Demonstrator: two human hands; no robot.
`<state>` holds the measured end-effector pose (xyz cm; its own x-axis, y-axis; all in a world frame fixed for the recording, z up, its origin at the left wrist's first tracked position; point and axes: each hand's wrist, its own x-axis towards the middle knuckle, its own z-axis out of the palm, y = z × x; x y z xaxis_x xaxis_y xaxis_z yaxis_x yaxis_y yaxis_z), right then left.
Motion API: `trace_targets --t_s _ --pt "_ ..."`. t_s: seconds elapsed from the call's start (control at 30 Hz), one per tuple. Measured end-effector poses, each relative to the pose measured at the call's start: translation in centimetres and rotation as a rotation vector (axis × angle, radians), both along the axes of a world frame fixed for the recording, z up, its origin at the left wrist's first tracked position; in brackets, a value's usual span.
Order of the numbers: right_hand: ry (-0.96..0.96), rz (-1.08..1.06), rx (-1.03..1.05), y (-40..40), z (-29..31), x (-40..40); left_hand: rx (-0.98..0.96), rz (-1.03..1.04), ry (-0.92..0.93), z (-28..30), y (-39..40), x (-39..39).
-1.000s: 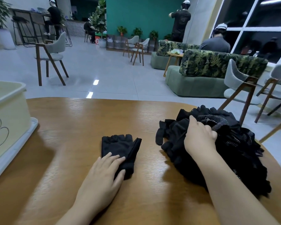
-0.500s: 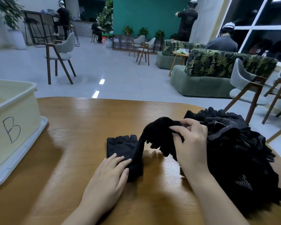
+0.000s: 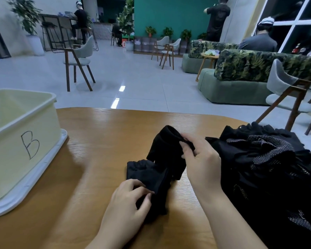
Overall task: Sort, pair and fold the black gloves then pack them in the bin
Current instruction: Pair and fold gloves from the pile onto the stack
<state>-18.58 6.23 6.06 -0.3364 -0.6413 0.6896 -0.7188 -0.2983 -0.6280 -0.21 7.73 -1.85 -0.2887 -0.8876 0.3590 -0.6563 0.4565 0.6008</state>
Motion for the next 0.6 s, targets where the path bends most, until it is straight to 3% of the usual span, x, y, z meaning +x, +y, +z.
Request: trace_targets --t_s 0.3,0.47,0.6 --pt "0.193 0.193 -0.171 1.8 -1.2 2.3 0.085 0.002 0.041 0.0 1.9 0.1" --pt "0.184 0.281 -0.173 3.0 -1.6 3.1 0.072 0.159 0.447 2.2 3.2 0.3" --pt "0.206 0.362 -0.171 4.1 -1.9 3.4 -0.024 0.049 0.521 4.7 2.5 1.2"
